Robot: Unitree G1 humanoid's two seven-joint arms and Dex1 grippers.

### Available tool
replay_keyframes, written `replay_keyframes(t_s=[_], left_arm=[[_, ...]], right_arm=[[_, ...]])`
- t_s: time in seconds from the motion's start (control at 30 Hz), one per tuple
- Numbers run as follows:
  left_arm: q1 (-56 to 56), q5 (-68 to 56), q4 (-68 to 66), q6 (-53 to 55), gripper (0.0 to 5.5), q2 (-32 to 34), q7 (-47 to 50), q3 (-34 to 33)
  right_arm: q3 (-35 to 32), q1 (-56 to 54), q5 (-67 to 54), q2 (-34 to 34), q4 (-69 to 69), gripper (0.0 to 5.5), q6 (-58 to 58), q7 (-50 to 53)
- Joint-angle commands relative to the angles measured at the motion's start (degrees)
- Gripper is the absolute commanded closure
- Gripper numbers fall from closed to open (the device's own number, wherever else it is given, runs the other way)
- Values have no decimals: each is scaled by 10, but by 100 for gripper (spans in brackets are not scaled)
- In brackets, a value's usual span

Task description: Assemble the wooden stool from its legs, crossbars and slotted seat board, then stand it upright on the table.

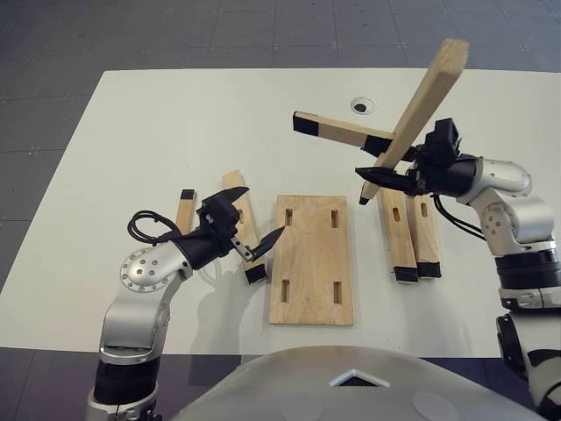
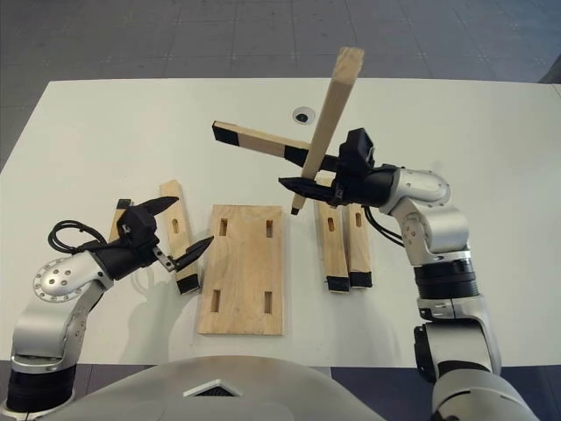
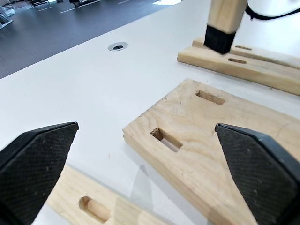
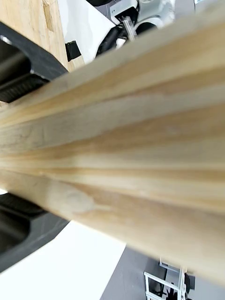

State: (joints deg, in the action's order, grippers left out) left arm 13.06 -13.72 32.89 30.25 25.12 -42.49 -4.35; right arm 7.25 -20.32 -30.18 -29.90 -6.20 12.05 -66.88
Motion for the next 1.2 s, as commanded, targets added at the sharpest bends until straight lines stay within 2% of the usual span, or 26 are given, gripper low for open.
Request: replay_keyframes(t_s=[0.03,0.3,0.53,0.83,1.2], left_arm=[[-6,-35,1,32,0,5,14,-14],[2,-103,-4,72,0,17,20,-27],[0,-177,-11,110,0,35,8,-44],[4,-197,-5,109,0,49,14,-30],[11,-202,-2,102,0,54,22,-19]], right_arm=[[8,-16,16,18,-12,347,-7,-10],[16,-5,8,36,45,347,22,-12],[47,-15,43,41,4,347,12,-42],[61,-40,79,61,-55,347,-16,-60],[67,-35,88,76,-47,347,-16,-62]])
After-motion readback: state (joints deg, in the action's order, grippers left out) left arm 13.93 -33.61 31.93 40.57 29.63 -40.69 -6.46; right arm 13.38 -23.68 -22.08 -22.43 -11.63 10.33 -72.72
